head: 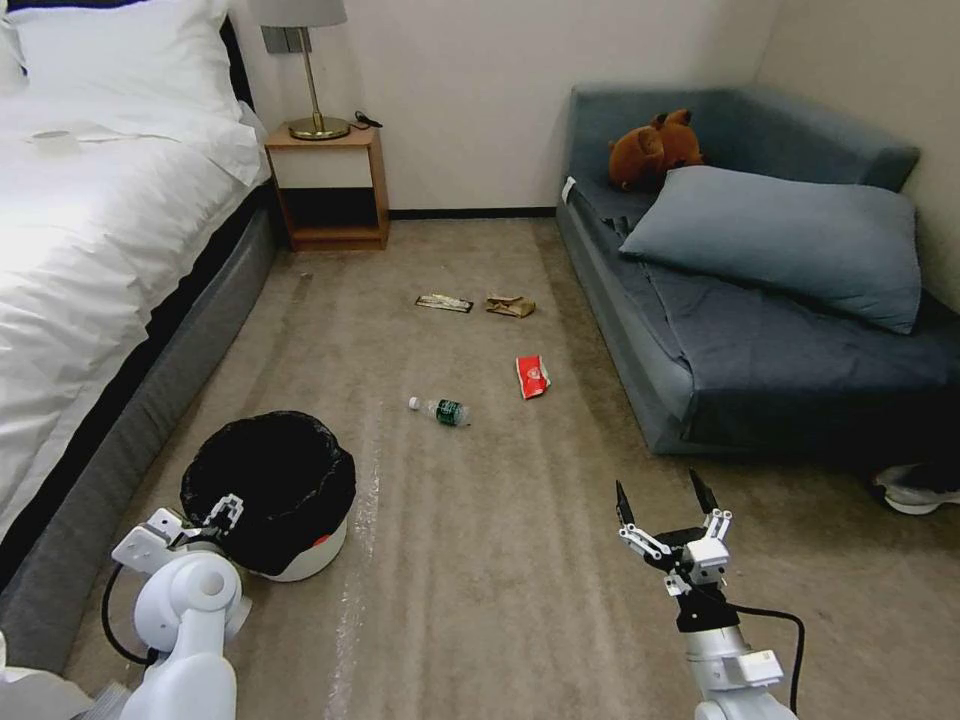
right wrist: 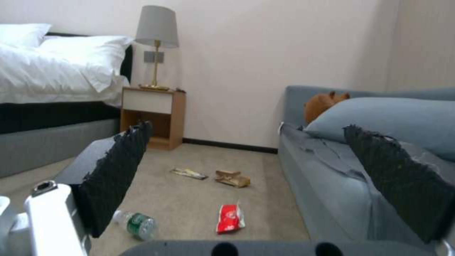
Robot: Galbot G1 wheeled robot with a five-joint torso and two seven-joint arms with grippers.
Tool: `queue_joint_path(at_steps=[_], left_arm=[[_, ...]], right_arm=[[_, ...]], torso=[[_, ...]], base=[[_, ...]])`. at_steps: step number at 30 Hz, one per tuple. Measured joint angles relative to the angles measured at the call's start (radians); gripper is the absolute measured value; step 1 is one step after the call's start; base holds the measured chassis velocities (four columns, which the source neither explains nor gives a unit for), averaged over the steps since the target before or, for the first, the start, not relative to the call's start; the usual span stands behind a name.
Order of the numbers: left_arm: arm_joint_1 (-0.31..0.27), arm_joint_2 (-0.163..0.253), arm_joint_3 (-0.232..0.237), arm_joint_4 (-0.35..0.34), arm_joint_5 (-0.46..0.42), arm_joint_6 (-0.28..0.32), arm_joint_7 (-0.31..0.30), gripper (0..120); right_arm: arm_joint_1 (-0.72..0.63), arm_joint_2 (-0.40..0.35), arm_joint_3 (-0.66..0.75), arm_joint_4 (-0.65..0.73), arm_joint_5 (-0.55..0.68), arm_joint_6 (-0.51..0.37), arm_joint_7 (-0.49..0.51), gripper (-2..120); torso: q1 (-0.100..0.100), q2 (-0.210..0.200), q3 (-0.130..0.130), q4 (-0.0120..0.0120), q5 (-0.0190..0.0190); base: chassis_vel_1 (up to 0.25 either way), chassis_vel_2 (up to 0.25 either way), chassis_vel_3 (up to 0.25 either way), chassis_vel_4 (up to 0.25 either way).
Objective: Pick up the trash bin, then pick up the garbage on the floor and place it into the trash bin.
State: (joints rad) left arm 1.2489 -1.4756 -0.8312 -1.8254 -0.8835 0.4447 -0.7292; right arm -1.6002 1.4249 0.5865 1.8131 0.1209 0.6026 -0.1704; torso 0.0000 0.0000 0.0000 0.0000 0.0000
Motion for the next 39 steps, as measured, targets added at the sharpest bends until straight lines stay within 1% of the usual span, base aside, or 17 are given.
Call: queue_joint_path(at_steps=[1, 2, 4, 5, 8, 10, 11, 13, 14, 15, 17, 20, 21, 22, 30, 35, 39], left_arm=[[0.005, -0.002, 0.000, 0.007, 0.001, -0.004, 0.005, 79], [0.005, -0.002, 0.000, 0.007, 0.001, -0.004, 0.005, 79], [0.010, -0.005, -0.001, 0.016, 0.002, -0.012, 0.009, 70], [0.011, -0.006, -0.002, 0.021, 0.000, -0.015, 0.009, 62], [0.012, -0.006, -0.002, 0.026, -0.001, -0.017, 0.009, 57], [0.012, -0.003, -0.004, 0.030, -0.001, -0.021, 0.012, 45], [0.012, -0.003, -0.004, 0.030, -0.001, -0.021, 0.012, 45], [0.015, -0.001, -0.006, 0.031, -0.001, -0.024, 0.018, 34], [0.015, -0.001, -0.006, 0.031, -0.001, -0.024, 0.018, 34], [0.018, -0.001, -0.006, 0.030, 0.001, -0.026, 0.022, 26], [0.021, -0.001, -0.006, 0.029, 0.002, -0.027, 0.025, 23], [0.032, -0.001, -0.007, 0.023, 0.004, -0.031, 0.038, 8], [0.032, -0.001, -0.007, 0.023, 0.004, -0.031, 0.038, 8], [0.037, 0.000, -0.007, 0.022, 0.004, -0.034, 0.047, 3], [0.084, 0.011, -0.004, -0.008, 0.016, -0.044, 0.076, 1], [0.113, 0.018, -0.004, -0.049, 0.032, -0.046, 0.097, 1], [0.131, 0.026, -0.004, -0.070, 0.078, -0.053, 0.128, 1]], right_arm=[[-0.004, 0.001, 0.002, -0.002, -0.001, 0.004, -0.001, 100], [-0.004, 0.001, 0.002, -0.002, -0.001, 0.004, -0.001, 100], [-0.008, 0.003, 0.003, -0.002, -0.001, 0.008, -0.002, 100], [-0.011, 0.003, 0.005, -0.002, -0.001, 0.009, -0.003, 100], [-0.013, 0.003, 0.007, 0.000, -0.001, 0.010, -0.004, 100], [-0.017, 0.003, 0.012, 0.003, 0.000, 0.013, -0.006, 100], [-0.017, 0.003, 0.012, 0.003, 0.000, 0.013, -0.006, 100], [-0.022, 0.003, 0.014, 0.004, 0.000, 0.014, -0.007, 100], [-0.022, 0.003, 0.014, 0.004, 0.000, 0.014, -0.007, 100], [-0.025, 0.003, 0.014, 0.003, 0.000, 0.017, -0.007, 100], [-0.026, 0.004, 0.014, 0.002, -0.001, 0.019, -0.009, 100], [-0.028, 0.007, 0.014, -0.003, -0.004, 0.022, -0.010, 100], [-0.028, 0.007, 0.014, -0.003, -0.004, 0.022, -0.010, 100], [-0.027, 0.007, 0.014, -0.003, -0.004, 0.022, -0.010, 100], [-0.015, 0.009, 0.012, -0.020, -0.010, 0.024, -0.010, 100], [-0.008, 0.012, 0.000, -0.027, -0.007, 0.024, -0.003, 100], [0.003, 0.015, -0.014, -0.032, -0.005, 0.020, 0.017, 100]], torso=[[0.000, 0.000, 0.000, 0.0000, 0.0000], [0.000, 0.000, 0.000, 0.0000, 0.0000], [0.000, 0.000, 0.000, 0.0000, 0.0002], [0.000, 0.000, 0.000, 0.0000, 0.0000], [0.000, 0.000, 0.000, 0.0000, 0.0000], [0.000, 0.000, 0.000, 0.0000, 0.0002], [0.000, 0.000, 0.000, 0.0000, 0.0002], [0.000, 0.000, 0.000, 0.0000, 0.0001], [0.000, 0.000, 0.000, 0.0000, 0.0001], [0.000, 0.000, 0.000, 0.0000, 0.0002], [0.000, 0.000, 0.000, 0.0000, 0.0001], [0.000, 0.000, 0.000, 0.0000, -0.0001], [0.000, 0.000, 0.000, 0.0000, -0.0001], [0.000, 0.000, 0.000, 0.0000, -0.0002], [0.000, 0.000, 0.000, 0.0000, -0.0002], [0.000, 0.000, 0.000, 0.0002, -0.0002], [0.000, 0.000, 0.000, 0.0000, 0.0000]], base=[[0.000, 0.000, 0.000, 0.000], [0.000, 0.000, 0.000, 0.000], [0.000, 0.000, 0.000, 0.000], [0.000, 0.000, 0.000, 0.000], [0.000, 0.000, 0.000, 0.000], [0.000, 0.000, 0.000, 0.000], [0.000, 0.000, 0.000, 0.000], [0.000, 0.000, 0.000, 0.000], [0.000, 0.000, 0.000, 0.000], [0.000, 0.000, 0.000, 0.000], [0.000, 0.000, 0.000, 0.000], [0.000, 0.000, 0.000, 0.000], [0.000, 0.000, 0.000, 0.000], [0.000, 0.000, 0.000, 0.000], [0.000, 0.000, 0.000, 0.000], [0.000, 0.000, 0.000, 0.000], [0.000, 0.000, 0.000, 0.000]])
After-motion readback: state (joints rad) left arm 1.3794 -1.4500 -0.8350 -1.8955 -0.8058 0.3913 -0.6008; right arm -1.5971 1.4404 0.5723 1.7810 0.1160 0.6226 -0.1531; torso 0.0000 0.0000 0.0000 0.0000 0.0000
